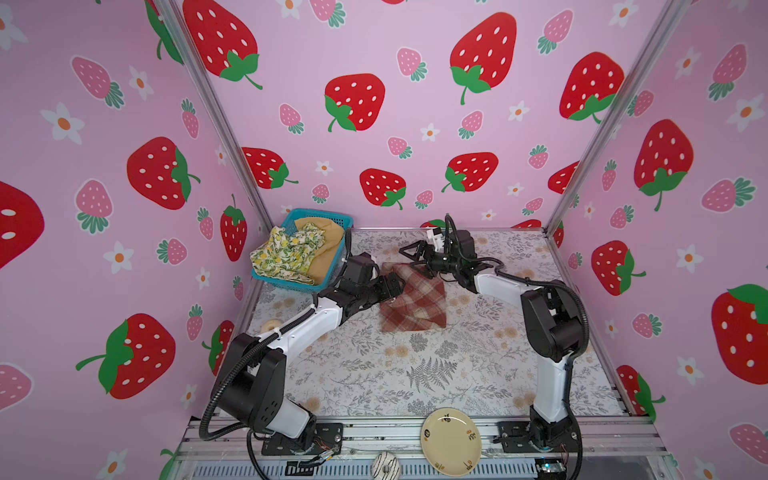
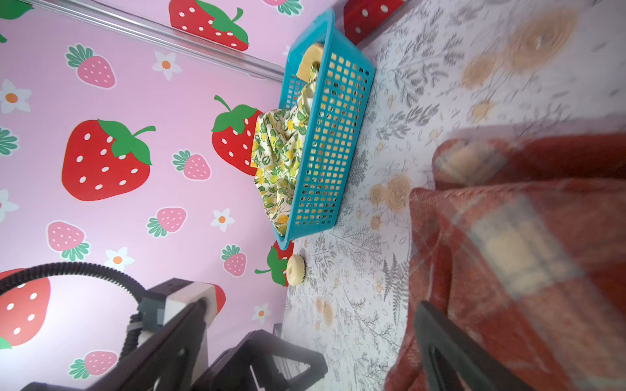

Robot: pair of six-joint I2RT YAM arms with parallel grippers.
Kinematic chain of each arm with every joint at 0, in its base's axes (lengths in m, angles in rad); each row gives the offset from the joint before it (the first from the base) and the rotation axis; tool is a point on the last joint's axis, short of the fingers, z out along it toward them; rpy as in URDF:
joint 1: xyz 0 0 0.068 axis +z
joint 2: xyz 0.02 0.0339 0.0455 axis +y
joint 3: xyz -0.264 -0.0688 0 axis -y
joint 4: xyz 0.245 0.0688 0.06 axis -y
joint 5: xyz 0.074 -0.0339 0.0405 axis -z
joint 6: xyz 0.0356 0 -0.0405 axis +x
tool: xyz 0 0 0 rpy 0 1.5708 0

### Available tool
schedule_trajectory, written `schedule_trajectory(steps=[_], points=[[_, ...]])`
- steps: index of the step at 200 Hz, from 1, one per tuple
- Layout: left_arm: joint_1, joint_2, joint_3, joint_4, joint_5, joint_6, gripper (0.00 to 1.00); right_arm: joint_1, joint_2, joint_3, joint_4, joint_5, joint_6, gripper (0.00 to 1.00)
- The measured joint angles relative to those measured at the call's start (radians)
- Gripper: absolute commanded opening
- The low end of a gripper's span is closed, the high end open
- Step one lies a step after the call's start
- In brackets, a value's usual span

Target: Fold and stack the skirts

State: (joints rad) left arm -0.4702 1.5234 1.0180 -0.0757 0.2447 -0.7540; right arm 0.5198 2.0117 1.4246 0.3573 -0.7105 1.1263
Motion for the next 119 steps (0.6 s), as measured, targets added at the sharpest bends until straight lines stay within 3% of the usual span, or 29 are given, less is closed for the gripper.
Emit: schedule_trajectory(steps=[60,119], points=[[-0.101,0.178,0.166,0.064,0.03,-0.063,0.99,-0.123,0.119,0.239,-0.214,-0.026,-0.138,1.0],[-0.13,0.327,0.227,0.113,0.055,-0.111,0.99,-0.131,0.268,0.294,-0.317,-0.048,-0.19,1.0]])
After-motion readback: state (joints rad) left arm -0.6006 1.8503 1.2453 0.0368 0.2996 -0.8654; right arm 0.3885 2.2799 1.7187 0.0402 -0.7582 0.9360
